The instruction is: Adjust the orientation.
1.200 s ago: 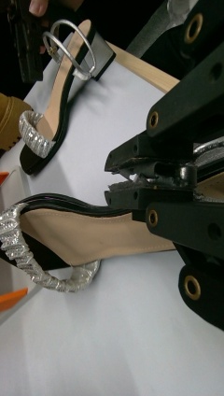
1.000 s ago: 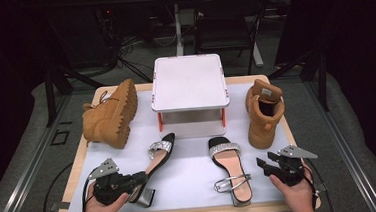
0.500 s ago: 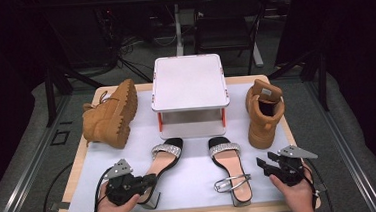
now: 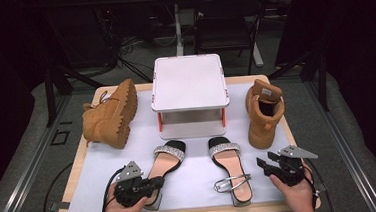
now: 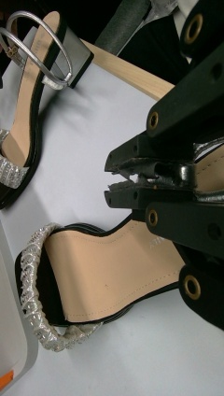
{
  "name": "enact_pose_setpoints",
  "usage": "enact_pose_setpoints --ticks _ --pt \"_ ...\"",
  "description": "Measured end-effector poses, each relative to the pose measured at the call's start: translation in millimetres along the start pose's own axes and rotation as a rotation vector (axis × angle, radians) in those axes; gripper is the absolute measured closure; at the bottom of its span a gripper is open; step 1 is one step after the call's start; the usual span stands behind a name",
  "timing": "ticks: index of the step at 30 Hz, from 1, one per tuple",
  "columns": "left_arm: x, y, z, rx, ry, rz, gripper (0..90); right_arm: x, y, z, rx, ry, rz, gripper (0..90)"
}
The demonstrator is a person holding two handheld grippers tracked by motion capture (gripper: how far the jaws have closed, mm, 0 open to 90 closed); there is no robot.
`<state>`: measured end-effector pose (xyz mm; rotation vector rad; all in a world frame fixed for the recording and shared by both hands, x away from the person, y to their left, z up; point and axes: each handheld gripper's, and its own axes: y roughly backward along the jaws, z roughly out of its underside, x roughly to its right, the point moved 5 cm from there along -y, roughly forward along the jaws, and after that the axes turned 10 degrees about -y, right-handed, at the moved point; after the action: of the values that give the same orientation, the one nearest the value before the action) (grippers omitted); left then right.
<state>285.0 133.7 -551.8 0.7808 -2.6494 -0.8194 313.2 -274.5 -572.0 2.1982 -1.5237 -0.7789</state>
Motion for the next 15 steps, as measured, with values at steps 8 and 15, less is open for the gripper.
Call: enact_pose_setpoints --ticks 8,15 --pt "0.8 -1.4 0.4 0.006 -0.004 0.002 81.2 -0.4 -0.1 0.2 0.0 -0.004 -0.002 47.6" --pt "-1.4 13.3 -9.7 0.07 -0.017 -0.029 68.5 -0.4 0.0 0.4 0.004 -0.01 -0.002 47.6"
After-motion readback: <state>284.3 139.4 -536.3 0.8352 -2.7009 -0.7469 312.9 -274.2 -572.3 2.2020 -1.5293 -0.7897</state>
